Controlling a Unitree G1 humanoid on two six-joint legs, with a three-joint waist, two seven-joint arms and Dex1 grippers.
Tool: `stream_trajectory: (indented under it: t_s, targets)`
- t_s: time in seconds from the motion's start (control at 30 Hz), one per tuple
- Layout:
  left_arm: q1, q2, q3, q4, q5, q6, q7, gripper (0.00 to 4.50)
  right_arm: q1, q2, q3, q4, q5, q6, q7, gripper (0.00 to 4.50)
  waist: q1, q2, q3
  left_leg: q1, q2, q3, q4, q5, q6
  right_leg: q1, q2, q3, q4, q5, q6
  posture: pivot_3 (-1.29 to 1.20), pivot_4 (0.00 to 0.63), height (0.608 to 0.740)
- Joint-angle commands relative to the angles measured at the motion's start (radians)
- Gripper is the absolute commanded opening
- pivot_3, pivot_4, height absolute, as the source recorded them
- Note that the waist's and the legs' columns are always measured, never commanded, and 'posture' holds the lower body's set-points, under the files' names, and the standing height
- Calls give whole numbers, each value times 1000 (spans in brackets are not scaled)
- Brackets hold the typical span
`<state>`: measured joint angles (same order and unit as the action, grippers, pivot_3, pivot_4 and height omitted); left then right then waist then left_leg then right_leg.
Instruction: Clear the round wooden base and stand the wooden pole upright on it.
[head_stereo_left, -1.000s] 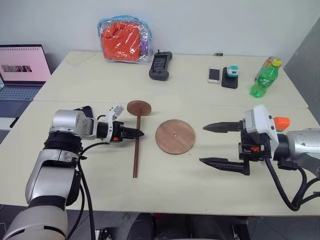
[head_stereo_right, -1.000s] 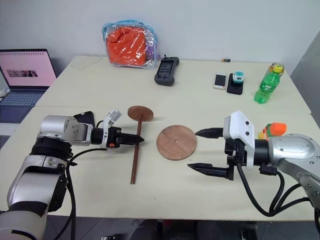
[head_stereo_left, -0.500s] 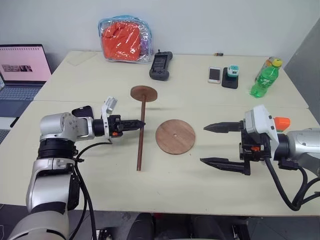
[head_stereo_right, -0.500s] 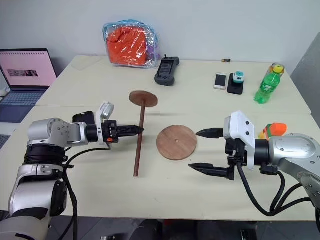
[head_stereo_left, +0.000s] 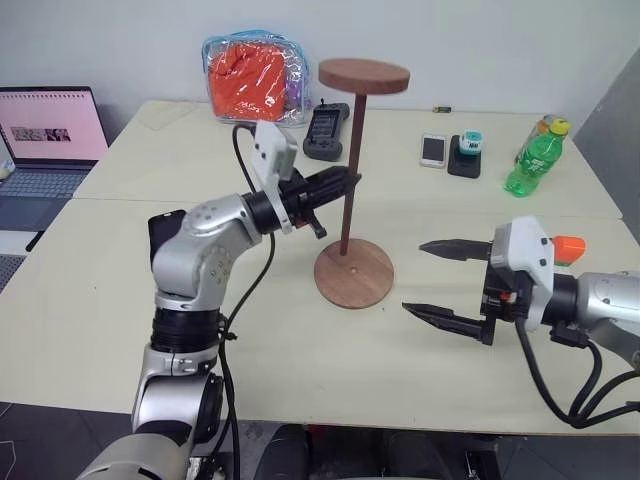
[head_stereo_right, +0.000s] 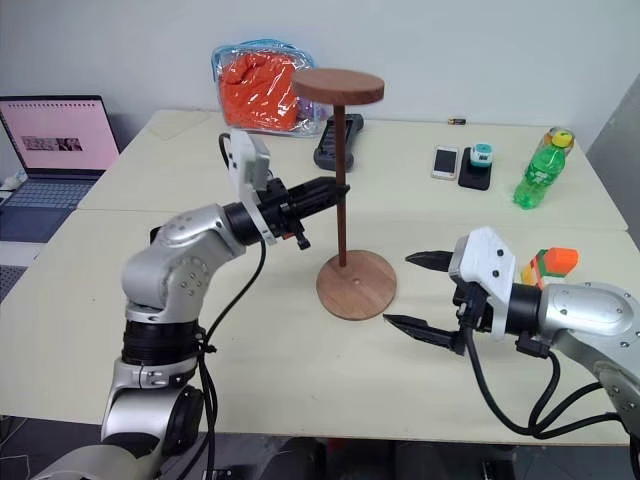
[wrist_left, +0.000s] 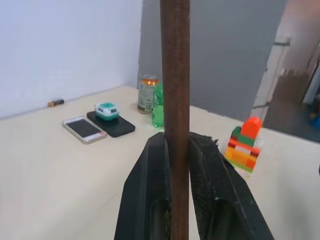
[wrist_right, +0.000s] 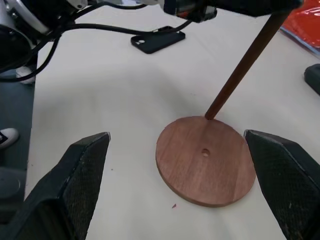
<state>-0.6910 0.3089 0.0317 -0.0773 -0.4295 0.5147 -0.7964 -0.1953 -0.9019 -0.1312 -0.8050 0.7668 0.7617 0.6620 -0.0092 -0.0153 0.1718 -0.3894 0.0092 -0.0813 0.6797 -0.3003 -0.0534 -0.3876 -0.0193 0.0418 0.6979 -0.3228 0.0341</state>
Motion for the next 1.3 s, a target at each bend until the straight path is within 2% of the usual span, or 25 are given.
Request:
stream_trajectory:
  t_s: [0.03, 0.17, 0.47, 0.7, 1.3]
  targets:
    - [13, -15, -21, 4, 58, -176, 7, 226, 32, 29, 38, -55, -82, -34, -69, 4500, 2, 0, 0, 0, 0, 0, 0, 0, 0, 0, 0, 0, 0, 0, 0, 0, 150, 740]
    - [36, -27, -17, 49, 78, -253, 27, 226, 45, 73, 52, -75, -108, -34, -117, 4500, 4, 0, 0, 0, -1, 0, 0, 0, 0, 0, 1, -1, 0, 0, 0, 0, 150, 740]
    - [83, -92, -34, 65, 65, -247, 88, 226, 76, 184, 84, -102, -85, 40, -236, 4500, 4, 0, 0, -1, -1, -1, 0, 0, 0, 0, 1, -2, 0, 0, 0, 0, 150, 740]
    - [109, -117, -73, 44, 65, -269, 71, 226, 100, 144, 79, -110, -84, 96, -230, 4500, 4, 0, 0, 0, -2, -1, 0, 0, 1, 0, 2, -2, 0, 0, 0, 0, 150, 740]
    - [153, -122, -111, 75, 80, -337, 56, 226, 63, 141, 57, -117, -53, 154, -247, 4500, 4, 0, 0, 0, -1, -1, 0, -1, 3, 0, 2, -2, 0, 0, 0, 0, 150, 740]
